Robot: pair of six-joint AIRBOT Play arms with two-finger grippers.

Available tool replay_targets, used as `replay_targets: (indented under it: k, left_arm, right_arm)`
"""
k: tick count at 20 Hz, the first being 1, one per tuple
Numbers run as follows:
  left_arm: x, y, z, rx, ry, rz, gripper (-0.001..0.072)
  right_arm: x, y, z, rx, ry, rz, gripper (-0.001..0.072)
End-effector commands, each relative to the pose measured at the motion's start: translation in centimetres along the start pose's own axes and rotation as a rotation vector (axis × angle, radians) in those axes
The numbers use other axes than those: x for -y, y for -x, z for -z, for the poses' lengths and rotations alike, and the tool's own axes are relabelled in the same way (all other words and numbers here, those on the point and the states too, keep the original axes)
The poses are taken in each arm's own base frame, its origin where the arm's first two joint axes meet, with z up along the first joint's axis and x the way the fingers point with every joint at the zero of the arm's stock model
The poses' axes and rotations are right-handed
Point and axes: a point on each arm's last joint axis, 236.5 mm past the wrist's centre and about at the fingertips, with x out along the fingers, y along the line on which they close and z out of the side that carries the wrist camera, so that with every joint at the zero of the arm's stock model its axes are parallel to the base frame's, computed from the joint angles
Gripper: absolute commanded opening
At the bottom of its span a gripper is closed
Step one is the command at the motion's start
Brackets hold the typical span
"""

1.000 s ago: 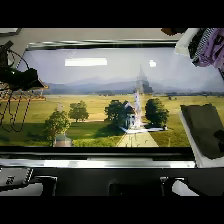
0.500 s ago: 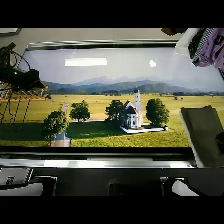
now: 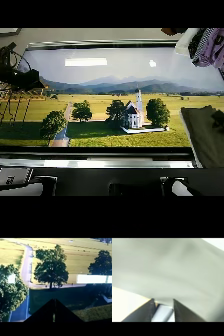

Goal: Fold the clothes and pants, and hang the long-sleeved shirts on hangers.

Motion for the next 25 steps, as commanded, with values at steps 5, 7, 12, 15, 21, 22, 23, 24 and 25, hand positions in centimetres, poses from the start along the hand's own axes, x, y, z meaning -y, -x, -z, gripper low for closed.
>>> replay_targets:
  k: [5, 7, 12, 15, 21, 22, 23, 24, 25]
  left_arm:
    - [-0.4, 0.3, 4.4, 0.061, -0.046, -0.049, 0.0019]
    - [-1.0, 0.3, 7.0, 0.04, -0.049, -0.068, 0.0019]
    - [-3.2, 0.1, 10.5, -0.034, -0.035, -0.147, 0.002]
    - [-3.3, -0.2, 10.6, -0.041, -0.034, -0.146, 0.0021]
    - [-3.3, -0.2, 10.6, -0.041, -0.034, -0.146, 0.0021]
    - [-3.3, -0.2, 10.6, -0.041, -0.034, -0.146, 0.0021]
    - [-3.3, -0.2, 10.6, -0.041, -0.034, -0.146, 0.002]
    - [-3.3, -0.2, 10.6, -0.041, -0.034, -0.146, 0.002]
    - [-3.3, -0.2, 10.6, -0.041, -0.034, -0.146, 0.002]
  right_arm:
    - [-22.8, 7.4, 9.4, 0.136, 0.663, -0.469, 0.0033]
    - [-25.0, 8.1, 13.2, 0.131, 0.792, -0.484, 0.0033]
    - [-26.5, 8.7, 16.8, 0.13, 0.92, -0.494, 0.0034]
    - [-26.2, 8.6, 16.7, 0.122, 0.915, -0.485, 0.0034]
    - [-26.5, 8.7, 16.5, 0.136, 0.911, -0.494, 0.0034]
    - [-26.5, 8.7, 16.5, 0.137, 0.911, -0.494, 0.0034]
    - [-26.5, 8.7, 16.5, 0.137, 0.911, -0.494, 0.0034]
    - [-26.5, 8.7, 16.5, 0.137, 0.911, -0.494, 0.0034]
    - [-26.5, 8.7, 16.5, 0.136, 0.911, -0.494, 0.0034]
